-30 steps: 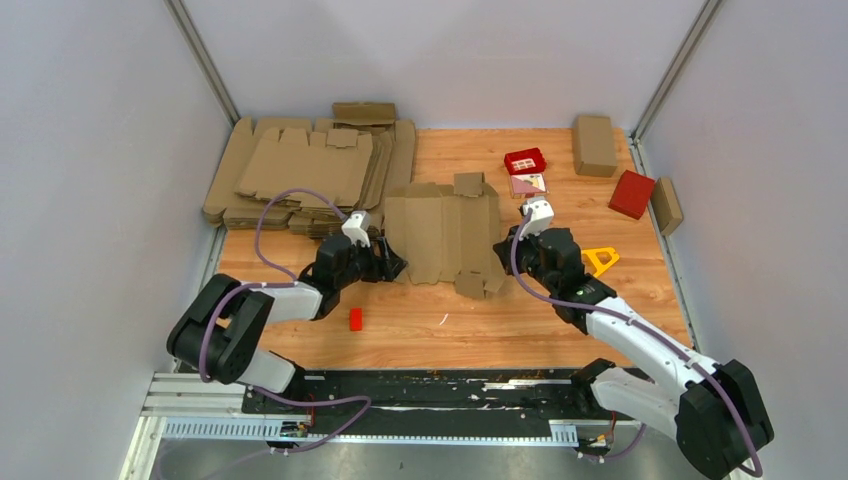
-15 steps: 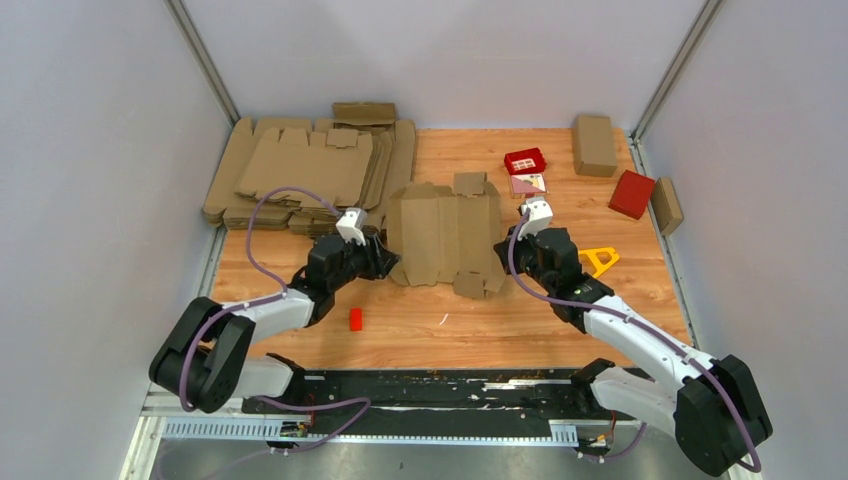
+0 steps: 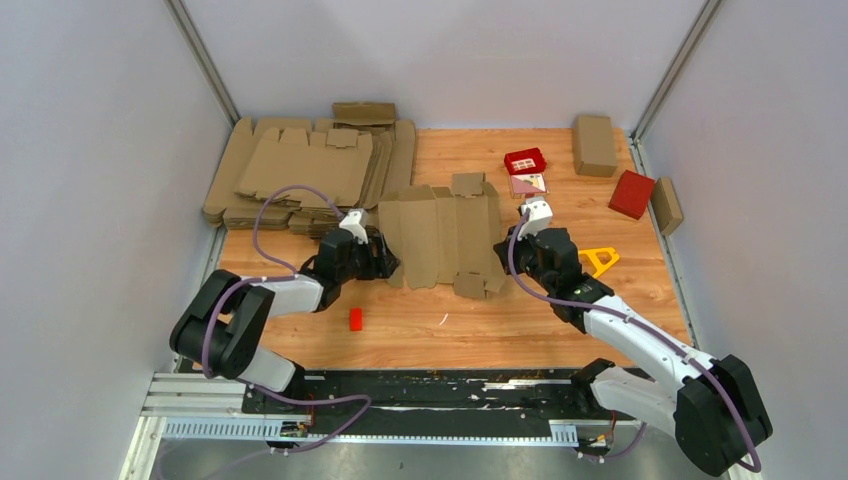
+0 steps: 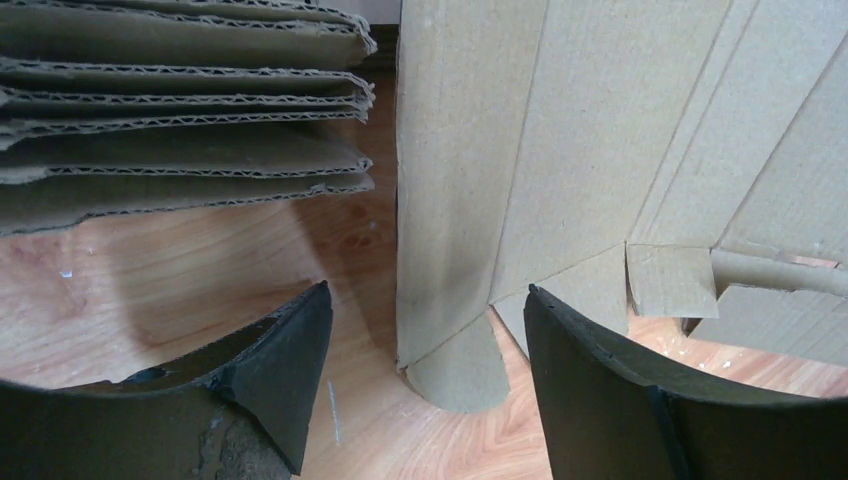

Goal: Fold the paper box

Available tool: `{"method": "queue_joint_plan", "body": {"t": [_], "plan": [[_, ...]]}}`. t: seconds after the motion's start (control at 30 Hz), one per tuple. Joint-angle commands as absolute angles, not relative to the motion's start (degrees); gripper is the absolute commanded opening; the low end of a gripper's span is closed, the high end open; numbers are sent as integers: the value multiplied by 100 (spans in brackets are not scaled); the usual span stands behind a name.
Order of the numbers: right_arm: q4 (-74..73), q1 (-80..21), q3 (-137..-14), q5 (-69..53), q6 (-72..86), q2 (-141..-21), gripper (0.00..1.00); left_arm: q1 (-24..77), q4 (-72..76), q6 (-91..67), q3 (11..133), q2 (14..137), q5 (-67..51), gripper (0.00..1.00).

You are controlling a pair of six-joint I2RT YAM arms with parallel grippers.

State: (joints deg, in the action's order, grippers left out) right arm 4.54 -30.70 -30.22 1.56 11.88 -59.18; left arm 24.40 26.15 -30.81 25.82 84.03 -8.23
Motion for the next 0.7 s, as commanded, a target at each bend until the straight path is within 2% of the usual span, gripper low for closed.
{"method": "queue_joint_plan", "body": {"t": [0.0, 0.07, 0.13, 0.2, 0.33, 0.67], "plan": [[641, -3105, -3129, 101, 1110, -5949, 0, 2318, 2846, -3108, 2818, 8589, -1136, 74], [642, -3111, -3138, 88, 1129, -5987, 0, 2297, 3035, -3086, 2791, 8585, -1330, 61], [622, -3103, -3161, 90, 1132, -6045, 0, 2294, 3208, -3031, 2694, 8430, -1458, 42], [602, -3106, -3187, 99, 1138, -6091, 1, 2294, 3309, -2933, 2544, 8112, -1465, 28], [543, -3109, -3228, 235, 1199, -6193, 18, 2303, 3341, -2734, 2237, 7406, -1295, 0], [338, -3109, -3641, -329, 1193, -6996, 38, 3083, 2972, -1790, 1969, 6116, -487, 0]]}}
